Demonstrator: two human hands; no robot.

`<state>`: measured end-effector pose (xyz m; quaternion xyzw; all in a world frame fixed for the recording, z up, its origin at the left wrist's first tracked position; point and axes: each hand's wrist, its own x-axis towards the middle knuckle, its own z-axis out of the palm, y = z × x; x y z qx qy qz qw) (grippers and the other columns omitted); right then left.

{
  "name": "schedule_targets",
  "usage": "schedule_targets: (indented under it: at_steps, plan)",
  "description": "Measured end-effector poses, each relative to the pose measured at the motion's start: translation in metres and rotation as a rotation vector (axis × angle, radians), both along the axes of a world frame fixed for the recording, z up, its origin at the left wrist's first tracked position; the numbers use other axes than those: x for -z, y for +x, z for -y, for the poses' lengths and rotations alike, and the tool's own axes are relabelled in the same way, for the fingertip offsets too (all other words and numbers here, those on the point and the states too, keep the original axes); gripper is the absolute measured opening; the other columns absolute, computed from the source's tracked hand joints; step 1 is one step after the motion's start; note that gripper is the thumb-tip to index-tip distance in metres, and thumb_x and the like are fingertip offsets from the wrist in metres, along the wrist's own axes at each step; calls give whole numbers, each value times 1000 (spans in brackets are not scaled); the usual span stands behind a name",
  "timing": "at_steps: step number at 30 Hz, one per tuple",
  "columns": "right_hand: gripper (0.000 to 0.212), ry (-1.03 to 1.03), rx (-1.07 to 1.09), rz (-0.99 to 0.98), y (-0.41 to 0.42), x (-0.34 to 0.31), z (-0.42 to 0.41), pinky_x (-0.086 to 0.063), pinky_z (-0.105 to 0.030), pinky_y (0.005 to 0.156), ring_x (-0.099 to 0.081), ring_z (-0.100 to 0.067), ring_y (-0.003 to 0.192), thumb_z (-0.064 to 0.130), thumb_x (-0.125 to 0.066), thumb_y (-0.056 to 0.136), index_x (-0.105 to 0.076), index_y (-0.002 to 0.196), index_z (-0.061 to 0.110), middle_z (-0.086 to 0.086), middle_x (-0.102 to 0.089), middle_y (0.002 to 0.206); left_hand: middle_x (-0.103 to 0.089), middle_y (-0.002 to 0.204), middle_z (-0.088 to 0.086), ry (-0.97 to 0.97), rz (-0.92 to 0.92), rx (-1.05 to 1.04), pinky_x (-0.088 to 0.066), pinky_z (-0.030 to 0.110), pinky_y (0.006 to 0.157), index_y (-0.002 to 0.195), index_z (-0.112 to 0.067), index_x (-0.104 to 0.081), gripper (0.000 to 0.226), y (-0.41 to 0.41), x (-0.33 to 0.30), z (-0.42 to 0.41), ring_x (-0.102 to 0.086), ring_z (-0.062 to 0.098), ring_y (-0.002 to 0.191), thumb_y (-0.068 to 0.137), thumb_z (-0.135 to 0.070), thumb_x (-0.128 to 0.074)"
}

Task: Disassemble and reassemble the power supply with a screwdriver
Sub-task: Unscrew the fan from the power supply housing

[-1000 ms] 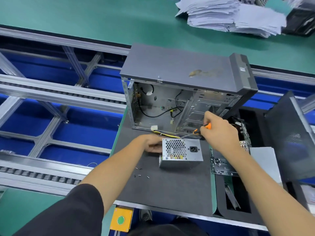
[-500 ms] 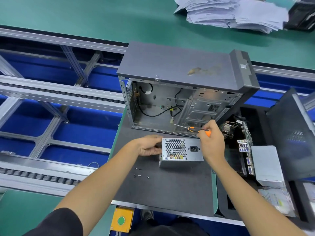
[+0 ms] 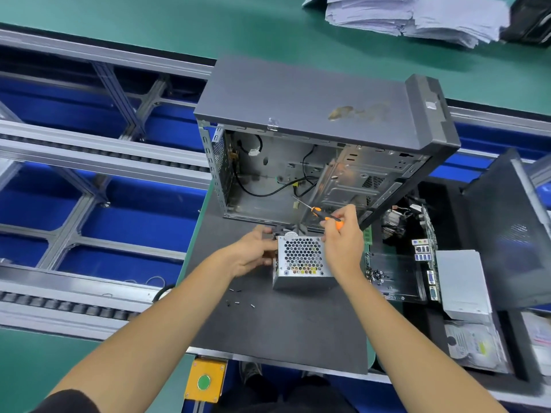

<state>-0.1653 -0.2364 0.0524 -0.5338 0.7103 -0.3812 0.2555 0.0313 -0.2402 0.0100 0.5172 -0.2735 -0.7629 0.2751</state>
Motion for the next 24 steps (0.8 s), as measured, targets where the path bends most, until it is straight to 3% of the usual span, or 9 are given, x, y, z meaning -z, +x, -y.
schedule_targets:
  at_steps: [4, 8, 11, 12, 14, 17, 20, 24]
  plan:
    - [11, -19, -8, -30, 1, 0, -1, -53, -47, 65, -65, -23, 63, 42, -37, 82, -39, 88, 33, 1, -69, 72, -65, 103, 12, -33, -5, -37, -45, 26, 56, 117, -18, -45, 13, 2, 1, -6, -58, 16, 67, 105, -21, -48]
    - [16, -14, -23, -40, 0, 0, 1, -53, -47, 65, -65, -22, 64, 44, -35, 81, -39, 90, 32, 2, -68, 72, -71, 97, 9, -61, 61, -15, -45, 30, 67, 118, -18, -58, 44, -1, -3, -9, -59, 19, 69, 104, -54, -37]
    - [15, -38, -44, -47, 1, 2, 1, -53, -45, 68, -65, -19, 68, 44, -37, 81, -39, 90, 33, 2, -68, 70, -75, 101, -13, -156, 148, 107, -46, 26, 81, 112, -28, -64, 51, -15, -8, -15, -69, 9, 92, 98, -69, -37]
    - [13, -44, -56, -46, 0, 3, 1, -53, -44, 68, -66, -18, 69, 44, -37, 81, -39, 90, 34, 4, -69, 72, -74, 101, -17, -180, 153, 104, -43, 25, 84, 106, -30, -63, 43, -20, -8, -18, -67, 4, 98, 97, -67, -42]
    - [12, -20, -108, -47, 0, 6, 2, -53, -43, 70, -66, -14, 72, 41, -38, 81, -39, 91, 34, 9, -71, 74, -75, 102, -9, -178, 85, 7, -46, 26, 82, 100, -26, -59, 26, -28, -3, -24, -67, 10, 102, 99, -52, -55]
    - [11, 33, -195, -55, 0, 9, 4, -53, -41, 74, -69, -12, 79, 38, -39, 81, -40, 92, 35, 16, -72, 75, -75, 113, 7, -145, -57, -67, -56, 23, 76, 116, -12, -61, 22, -29, -2, -25, -72, 16, 100, 99, -26, -64]
    - [12, 66, -220, -163, 0, 9, 6, -49, -38, 70, -66, -17, 76, 41, -36, 83, -37, 93, 35, 11, -70, 74, -75, 114, 8, -199, -41, -55, -54, 19, 77, 117, -11, -64, 24, -26, 1, -25, -71, 15, 100, 101, -27, -61]
    - [12, 85, -298, -363, 5, 9, 6, -47, -39, 58, -57, -21, 58, 33, -46, 91, -34, 93, 32, 7, -58, 64, -75, 103, 1, -256, -20, -69, -53, 21, 82, 108, -17, -62, 19, -26, 6, -32, -69, 11, 97, 104, -34, -55]
